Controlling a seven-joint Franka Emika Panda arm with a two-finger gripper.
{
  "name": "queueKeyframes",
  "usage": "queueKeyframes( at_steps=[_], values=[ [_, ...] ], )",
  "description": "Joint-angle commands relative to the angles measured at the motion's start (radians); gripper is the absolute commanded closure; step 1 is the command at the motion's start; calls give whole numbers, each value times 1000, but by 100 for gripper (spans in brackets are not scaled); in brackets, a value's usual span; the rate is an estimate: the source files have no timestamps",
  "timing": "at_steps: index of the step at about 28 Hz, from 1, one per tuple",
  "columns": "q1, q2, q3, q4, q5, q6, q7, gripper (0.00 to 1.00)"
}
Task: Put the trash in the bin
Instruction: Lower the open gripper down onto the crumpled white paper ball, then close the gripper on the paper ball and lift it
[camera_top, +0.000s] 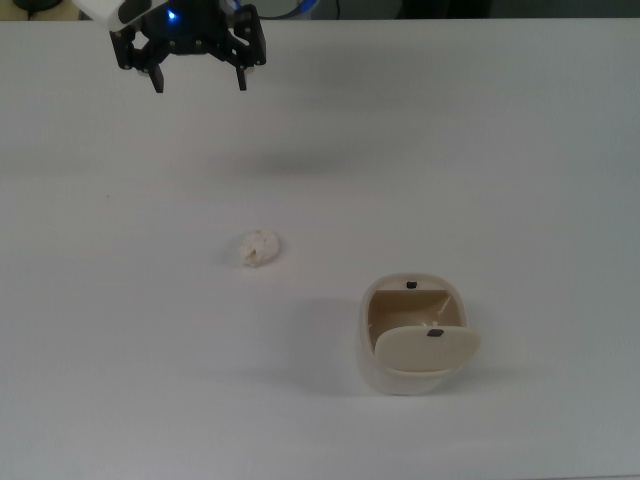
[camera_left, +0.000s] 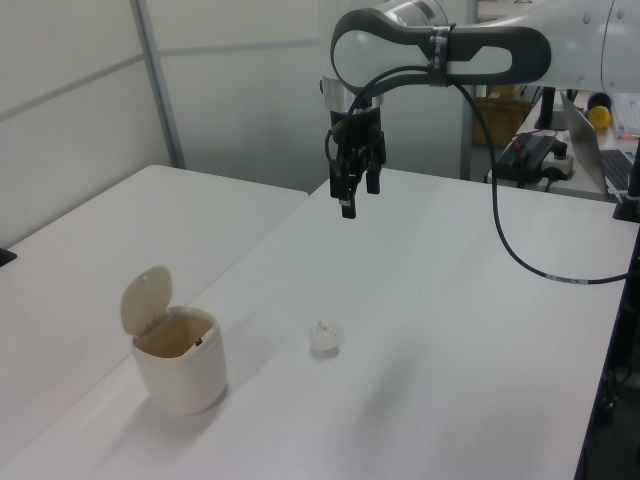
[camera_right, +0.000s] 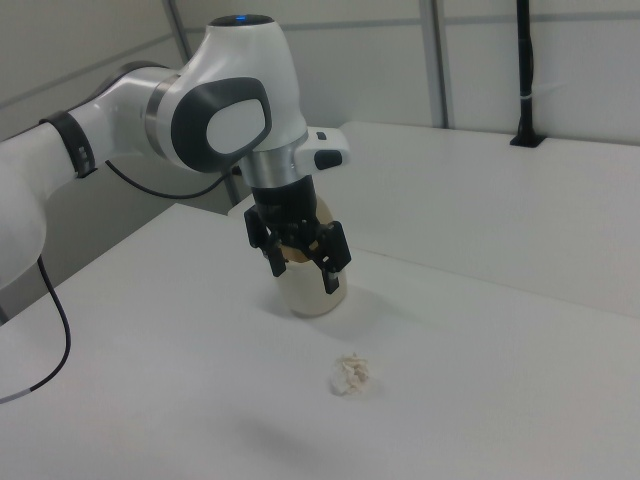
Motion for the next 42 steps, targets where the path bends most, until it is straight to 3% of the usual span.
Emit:
queueKeyframes(
  at_steps=[1,8,13,27,34,42],
  values=[
    [2,-9,17,-44,7,31,-4,0],
    [53,-4,42,-170,-1,167,6,0],
    [77,36,42,-228,-20,304,139,0],
    [94,229,42,-237,-175,511,243,0],
    [94,277,40,-250,-215,552,253,0],
    [96,312,40,-282,-301,615,319,0]
  ],
)
